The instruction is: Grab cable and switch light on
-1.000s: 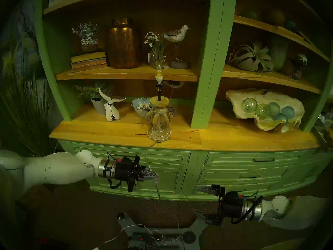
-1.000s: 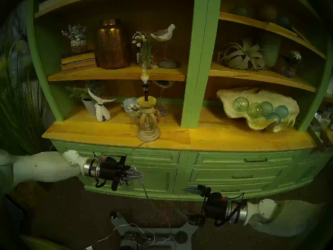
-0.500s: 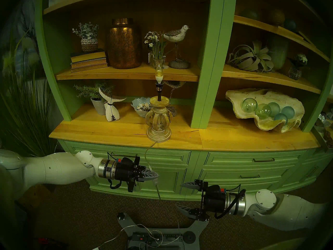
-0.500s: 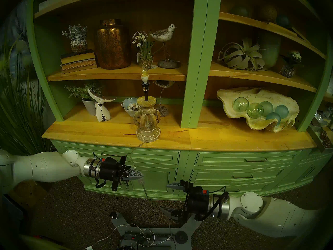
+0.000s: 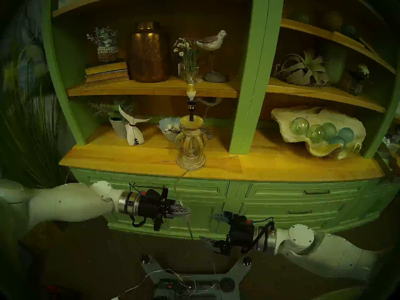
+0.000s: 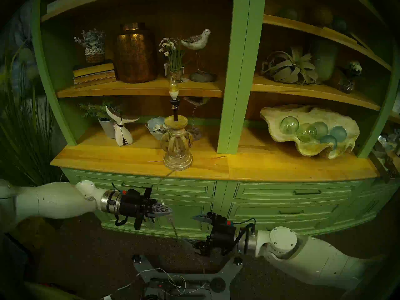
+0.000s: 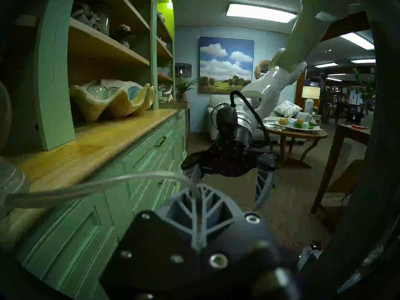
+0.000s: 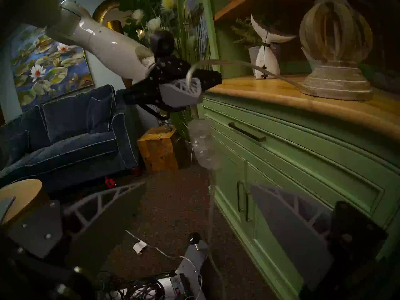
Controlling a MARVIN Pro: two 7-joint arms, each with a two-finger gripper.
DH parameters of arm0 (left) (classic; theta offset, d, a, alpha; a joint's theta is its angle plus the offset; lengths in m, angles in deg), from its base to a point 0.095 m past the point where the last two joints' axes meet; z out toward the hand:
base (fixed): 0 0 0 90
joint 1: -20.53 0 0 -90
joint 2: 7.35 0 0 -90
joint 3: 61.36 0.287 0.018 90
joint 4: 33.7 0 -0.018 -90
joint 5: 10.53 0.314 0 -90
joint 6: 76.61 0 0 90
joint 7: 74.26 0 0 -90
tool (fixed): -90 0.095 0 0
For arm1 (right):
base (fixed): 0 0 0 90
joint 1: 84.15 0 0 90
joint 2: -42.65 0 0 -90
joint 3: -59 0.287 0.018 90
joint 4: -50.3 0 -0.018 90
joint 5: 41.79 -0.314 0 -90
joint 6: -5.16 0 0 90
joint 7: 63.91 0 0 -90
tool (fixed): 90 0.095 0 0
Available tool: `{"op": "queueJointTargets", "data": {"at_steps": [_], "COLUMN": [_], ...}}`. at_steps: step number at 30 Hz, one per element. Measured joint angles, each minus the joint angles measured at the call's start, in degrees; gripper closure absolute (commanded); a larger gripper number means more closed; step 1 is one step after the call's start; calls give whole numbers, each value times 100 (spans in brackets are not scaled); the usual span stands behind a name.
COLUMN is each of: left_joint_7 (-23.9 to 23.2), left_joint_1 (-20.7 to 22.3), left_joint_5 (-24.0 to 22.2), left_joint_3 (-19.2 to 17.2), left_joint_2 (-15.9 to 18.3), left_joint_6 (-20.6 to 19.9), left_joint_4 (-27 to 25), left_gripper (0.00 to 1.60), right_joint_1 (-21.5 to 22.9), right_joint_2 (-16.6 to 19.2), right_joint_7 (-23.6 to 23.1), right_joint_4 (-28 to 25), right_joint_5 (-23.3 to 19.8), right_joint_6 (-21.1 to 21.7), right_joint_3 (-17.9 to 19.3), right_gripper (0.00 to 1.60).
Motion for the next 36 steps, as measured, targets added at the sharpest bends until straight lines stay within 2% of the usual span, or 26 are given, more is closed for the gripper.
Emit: {"op": "queueJointTargets", "data": {"at_steps": [7,12,21,26,29,36], "left_joint_7": [5,9,23,34,41,55], "left_joint_1": [9,27,67,94,109,120], "left_joint_5": [-2,-14,-28,-39,-43,-37], "left_joint_3": [11,31,95,137,159,177], "left_joint_2": [0,0,0,0,0,0], "left_joint_6": [4,8,23,35,44,53], "left_joint_4": [-3,0,1,1,0,-4], "left_gripper": [160,160,160,160,160,160], "right_joint_1": [385,695,973,1059,1155,1412], "right_joint_2": [-476,-837,-1151,-1241,-1223,-875], "right_joint_7": [33,-141,-448,-615,-892,-1337], "right_joint_4": [334,736,1122,1203,1239,1380], "right_joint_5": [237,421,569,567,514,561], "right_joint_6": [188,232,126,76,190,603], "right_joint_3": [20,-38,-79,-79,-101,11], "right_gripper": [0,0,0,0,0,0]}}
